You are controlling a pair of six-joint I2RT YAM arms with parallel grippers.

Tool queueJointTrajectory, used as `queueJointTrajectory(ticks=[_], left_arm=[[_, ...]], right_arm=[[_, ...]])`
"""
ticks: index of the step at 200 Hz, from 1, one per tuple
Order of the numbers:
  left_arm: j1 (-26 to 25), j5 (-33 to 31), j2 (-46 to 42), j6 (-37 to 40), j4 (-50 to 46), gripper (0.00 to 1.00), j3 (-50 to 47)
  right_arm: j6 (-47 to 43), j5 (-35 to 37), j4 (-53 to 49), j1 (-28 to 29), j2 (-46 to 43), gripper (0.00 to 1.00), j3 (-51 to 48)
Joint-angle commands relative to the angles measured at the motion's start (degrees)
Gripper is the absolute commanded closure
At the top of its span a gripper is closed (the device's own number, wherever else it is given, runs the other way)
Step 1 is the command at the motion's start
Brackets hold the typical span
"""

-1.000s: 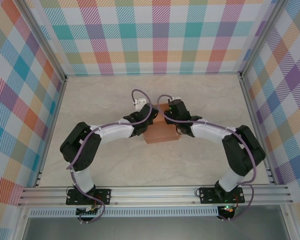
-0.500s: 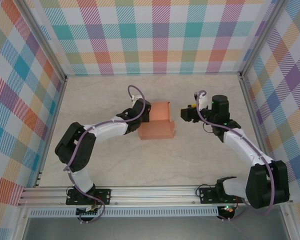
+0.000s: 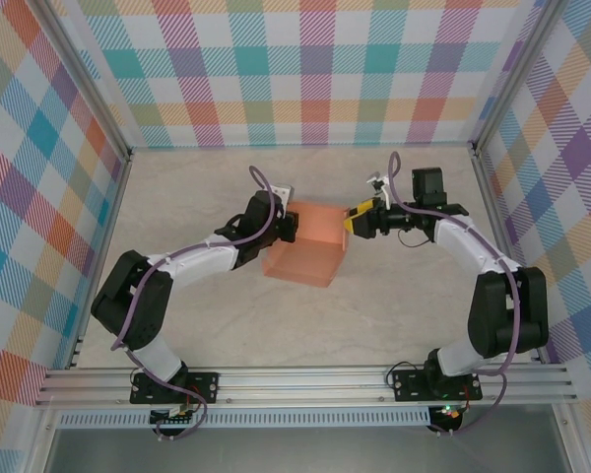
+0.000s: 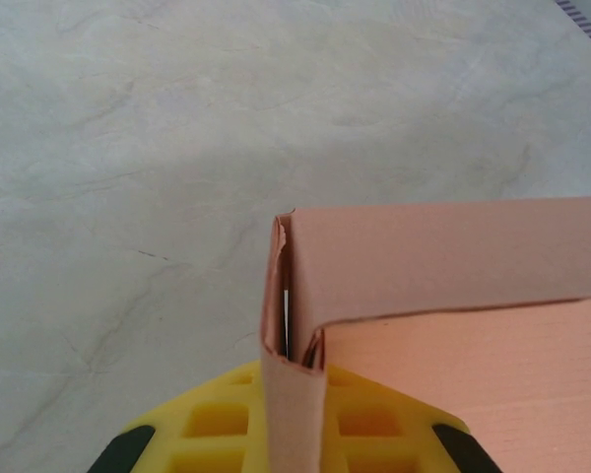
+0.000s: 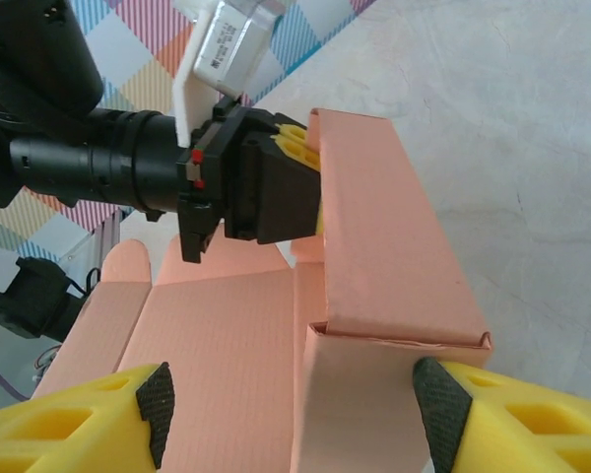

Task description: Fold the paper box

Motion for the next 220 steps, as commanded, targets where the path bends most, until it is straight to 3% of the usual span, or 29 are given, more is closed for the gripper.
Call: queueJointTrajectory(ticks=[1, 58, 91, 130, 178, 220], left_arm=[[0.47, 3.75, -1.35, 0.48, 4.25, 1.0, -0.33], [0.46, 5.22, -1.35, -0.48, 5.75, 1.0, -0.96], [0.48, 6.57, -1.09, -0.75, 6.68, 1.0, -1.44], [0.46, 6.91, -0.54, -0.84, 6.19, 1.0, -0.7], [0.3, 6.89, 0.75, -1.55, 6.23, 1.0, 0.29], [0.2, 5.92, 1.35, -2.42, 6.76, 1.0, 0.4]], right_arm=[[0.92, 1.64, -1.0, 0.69, 0.56, 0.32, 1.14], [3.3, 8.43, -0.2, 1.31, 1.77, 0.34, 0.97], [3.45, 6.9, 0.3, 1.31, 2.65, 0.34, 1.12], [3.89, 4.86, -0.19, 1.96, 3.27, 0.55, 2.04], [9.67, 12.37, 0.61, 3.67, 3.81, 0.71, 0.95], [14.45, 24.12, 2.01, 6.53, 4.07, 0.71, -0.64]])
